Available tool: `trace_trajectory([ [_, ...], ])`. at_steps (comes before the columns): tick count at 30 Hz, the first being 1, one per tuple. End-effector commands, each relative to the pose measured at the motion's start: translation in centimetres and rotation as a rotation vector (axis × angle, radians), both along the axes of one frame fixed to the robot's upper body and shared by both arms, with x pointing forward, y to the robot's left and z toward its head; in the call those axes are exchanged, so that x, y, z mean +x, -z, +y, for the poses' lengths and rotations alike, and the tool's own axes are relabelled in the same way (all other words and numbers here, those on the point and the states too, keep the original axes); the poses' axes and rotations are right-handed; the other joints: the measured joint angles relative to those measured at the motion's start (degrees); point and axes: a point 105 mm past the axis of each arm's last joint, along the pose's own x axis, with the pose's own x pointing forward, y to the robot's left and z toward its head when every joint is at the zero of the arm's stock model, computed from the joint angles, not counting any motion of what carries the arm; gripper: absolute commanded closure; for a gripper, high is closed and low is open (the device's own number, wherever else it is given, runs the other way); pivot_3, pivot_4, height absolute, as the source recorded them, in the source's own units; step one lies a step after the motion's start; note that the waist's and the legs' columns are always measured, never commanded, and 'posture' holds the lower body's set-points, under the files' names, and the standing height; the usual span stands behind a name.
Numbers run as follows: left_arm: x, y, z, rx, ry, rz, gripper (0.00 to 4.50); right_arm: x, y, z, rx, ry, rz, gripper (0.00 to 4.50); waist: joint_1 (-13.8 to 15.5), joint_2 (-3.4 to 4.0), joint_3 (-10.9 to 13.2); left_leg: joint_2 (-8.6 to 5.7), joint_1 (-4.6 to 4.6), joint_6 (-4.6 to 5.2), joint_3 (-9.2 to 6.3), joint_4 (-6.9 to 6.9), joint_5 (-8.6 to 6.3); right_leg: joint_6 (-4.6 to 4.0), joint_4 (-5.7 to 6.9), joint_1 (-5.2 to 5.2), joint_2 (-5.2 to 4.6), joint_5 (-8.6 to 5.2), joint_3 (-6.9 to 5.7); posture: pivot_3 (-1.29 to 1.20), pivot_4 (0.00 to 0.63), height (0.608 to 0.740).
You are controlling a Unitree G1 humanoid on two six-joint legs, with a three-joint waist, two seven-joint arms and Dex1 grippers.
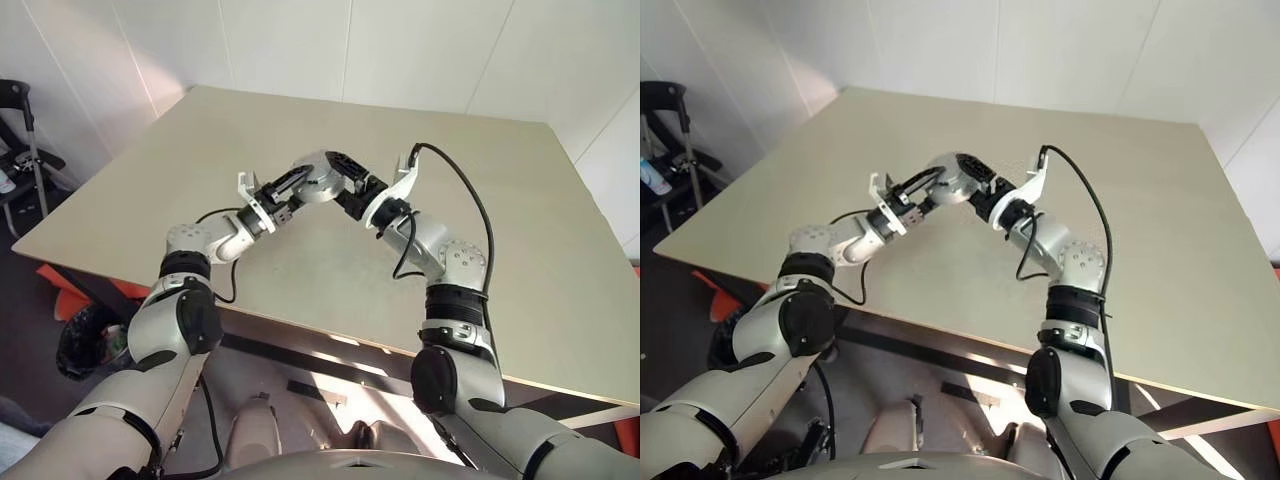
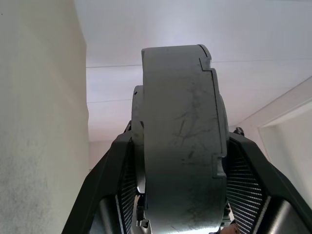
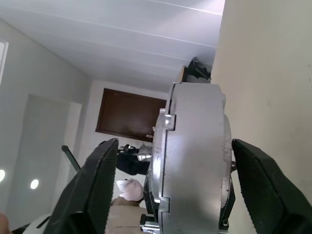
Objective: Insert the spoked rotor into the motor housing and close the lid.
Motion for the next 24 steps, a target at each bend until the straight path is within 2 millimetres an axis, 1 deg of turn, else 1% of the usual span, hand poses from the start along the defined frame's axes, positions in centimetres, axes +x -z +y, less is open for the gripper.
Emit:
trace_trajectory([
  [1,0.3,-2.4,0.6,-0.027,-0.019,-0.089,2.27,0.1,-1.3,0.0,-0.018,0.02,-0.055,0.03,-0.02,0.0,0.0,0.0,0.0,0.0,0.0,0.0,0.0,0.0,0.0,0.0,0.0,0.0,0.0,0.0,0.0,0.74],
  [4,0.4,-2.3,0.6,-0.012,-0.024,-0.094,2.27,0.5,-1.0,-0.5,-0.062,0.068,-0.062,0.03,-0.02,0.0,0.0,0.0,-0.01,0.0,0.0,0.0,0.0,0.0,0.0,0.0,0.0,0.0,0.0,0.0,0.0,0.74],
  [8,0.7,-2.0,1.2,0.059,-0.064,-0.121,2.27,1.8,0.3,-2.6,-0.165,0.194,-0.054,0.03,0.03,0.0,0.0,-0.01,-0.03,0.0,0.0,0.03,0.0,0.01,0.0,0.0,-0.02,0.0,-0.01,0.0,0.0,0.74],
  [10,1.1,-1.8,2.3,0.111,-0.118,-0.147,2.27,2.1,0.3,-3.6,-0.191,0.225,-0.071,0.03,0.01,0.0,0.0,-0.02,-0.05,0.0,0.0,0.04,0.0,0.02,0.0,0.0,-0.03,0.01,-0.01,0.0,0.0,0.74],
  [14,1.8,-1.5,3.8,0.205,-0.214,-0.198,2.27,2.3,0.1,-4.6,-0.212,0.259,-0.095,0.03,-0.14,0.0,0.0,0.0,-0.04,0.0,-0.01,0.04,0.0,0.03,0.0,0.0,-0.01,0.02,-0.01,0.0,0.0,0.74],
  [16,2.3,-1.3,5.1,0.275,-0.29,-0.225,2.27,2.5,0.1,-5.3,-0.217,0.274,-0.095,0.03,-0.14,0.0,0.0,0.0,-0.03,0.0,0.0,0.04,0.0,0.03,0.0,0.0,0.0,0.02,-0.01,0.0,0.0,0.74],
  [18,2.6,-1.1,6.0,0.326,-0.34,-0.241,2.27,2.5,0.1,-5.5,-0.22,0.28,-0.096,0.03,-0.12,0.0,0.0,0.0,-0.04,0.01,0.0,0.04,0.0,0.03,-0.01,0.0,0.0,0.02,-0.01,0.0,0.0,0.74],
  [21,3.2,-0.2,7.6,0.403,-0.424,-0.221,2.27,2.6,0.2,-5.9,-0.223,0.288,-0.094,0.03,-0.11,0.0,0.0,0.0,-0.06,0.02,0.0,0.06,-0.01,0.03,-0.01,0.0,-0.01,0.02,0.0,0.0,0.0,0.74],
  [22,3.3,0.3,8.8,0.424,-0.467,-0.2,2.27,2.6,0.2,-6.0,-0.226,0.29,-0.093,0.03,-0.11,0.0,0.0,-0.01,-0.06,0.02,0.0,0.07,-0.01,0.03,0.0,0.0,-0.01,0.02,0.0,0.0,0.0,0.74],
  [24,3.2,0.9,10.5,0.446,-0.522,-0.175,2.27,2.6,0.4,-6.2,-0.229,0.292,-0.089,0.03,-0.18,0.0,0.0,0.0,-0.06,0.02,0.0,0.09,-0.01,0.03,0.02,0.0,-0.01,0.02,0.0,0.0,0.0,0.74],
])
